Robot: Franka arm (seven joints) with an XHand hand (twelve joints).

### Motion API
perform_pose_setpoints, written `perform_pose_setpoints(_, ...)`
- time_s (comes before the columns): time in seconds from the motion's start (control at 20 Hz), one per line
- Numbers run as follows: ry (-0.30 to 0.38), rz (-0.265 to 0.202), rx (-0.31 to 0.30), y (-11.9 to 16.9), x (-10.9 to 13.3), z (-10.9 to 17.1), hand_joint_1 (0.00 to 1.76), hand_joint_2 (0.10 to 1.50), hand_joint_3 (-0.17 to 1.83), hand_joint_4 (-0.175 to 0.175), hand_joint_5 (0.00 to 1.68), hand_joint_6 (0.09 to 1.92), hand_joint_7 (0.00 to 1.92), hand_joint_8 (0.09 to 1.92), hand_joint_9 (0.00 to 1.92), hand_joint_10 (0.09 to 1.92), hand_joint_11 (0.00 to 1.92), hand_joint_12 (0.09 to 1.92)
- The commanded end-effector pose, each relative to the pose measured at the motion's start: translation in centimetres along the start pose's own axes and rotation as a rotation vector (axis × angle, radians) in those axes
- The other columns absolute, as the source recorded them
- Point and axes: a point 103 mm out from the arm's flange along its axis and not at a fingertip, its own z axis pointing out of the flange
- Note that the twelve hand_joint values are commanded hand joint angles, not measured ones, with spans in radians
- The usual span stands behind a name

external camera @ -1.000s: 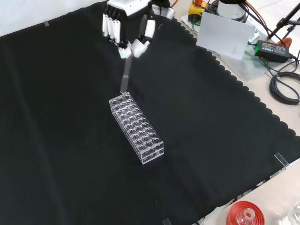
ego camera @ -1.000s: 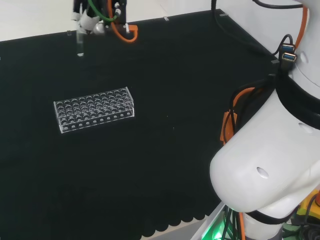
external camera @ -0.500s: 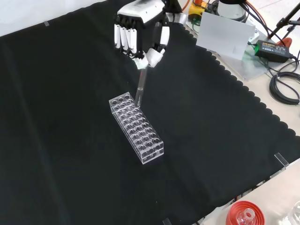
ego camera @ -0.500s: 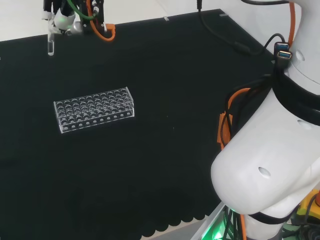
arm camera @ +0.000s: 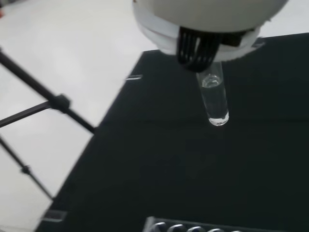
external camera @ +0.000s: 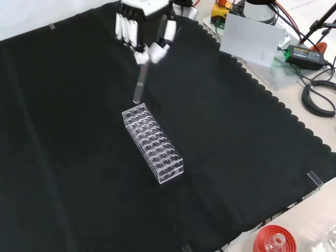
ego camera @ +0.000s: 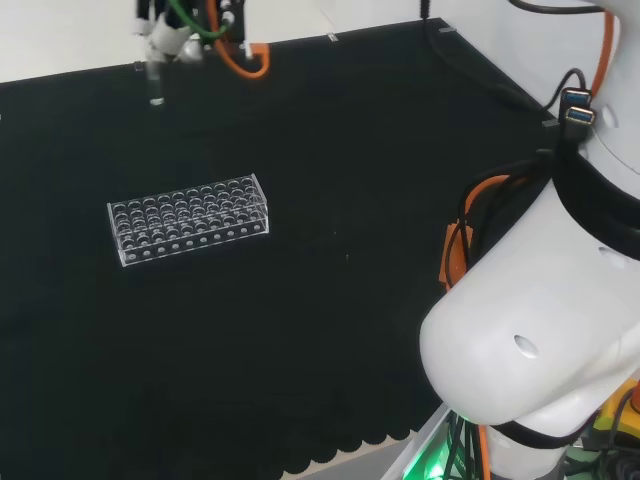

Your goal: Shake the test tube.

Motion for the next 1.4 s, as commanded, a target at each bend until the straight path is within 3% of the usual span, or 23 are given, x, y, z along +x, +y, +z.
perform_pose_setpoints(0.05, -0.089, 0.13, -0.045, -0.7, -5.8, -2.0, 1.44, 0.63, 0.62, -0.175, 1.32, 0.33, 1.5, 0.47, 1.27, 0.66, 1.09, 1.09)
perform_pose_setpoints(0.3, -0.121, 0.2, -0.06, -1.3, -9.3, -3.2, 1.44, 0.63, 0.62, -0.175, 1.32, 0.33, 1.5, 0.47, 1.27, 0.66, 1.09, 1.08)
perform_pose_setpoints(0.5, -0.132, 0.214, -0.068, -1.2, -9.6, -3.7, 1.44, 0.63, 0.62, -0.175, 1.33, 0.32, 1.5, 0.46, 1.27, 0.66, 1.09, 1.08)
perform_pose_setpoints(0.65, -0.117, 0.192, -0.058, -0.4, -7.9, -2.6, 1.44, 0.63, 0.62, -0.175, 1.33, 0.32, 1.5, 0.46, 1.28, 0.66, 1.09, 1.08)
perform_pose_setpoints(1.4, -0.013, -0.015, -0.013, 1.2, 1.1, 0.2, 1.44, 0.63, 0.61, -0.175, 1.33, 0.31, 1.51, 0.46, 1.28, 0.65, 1.09, 1.08)
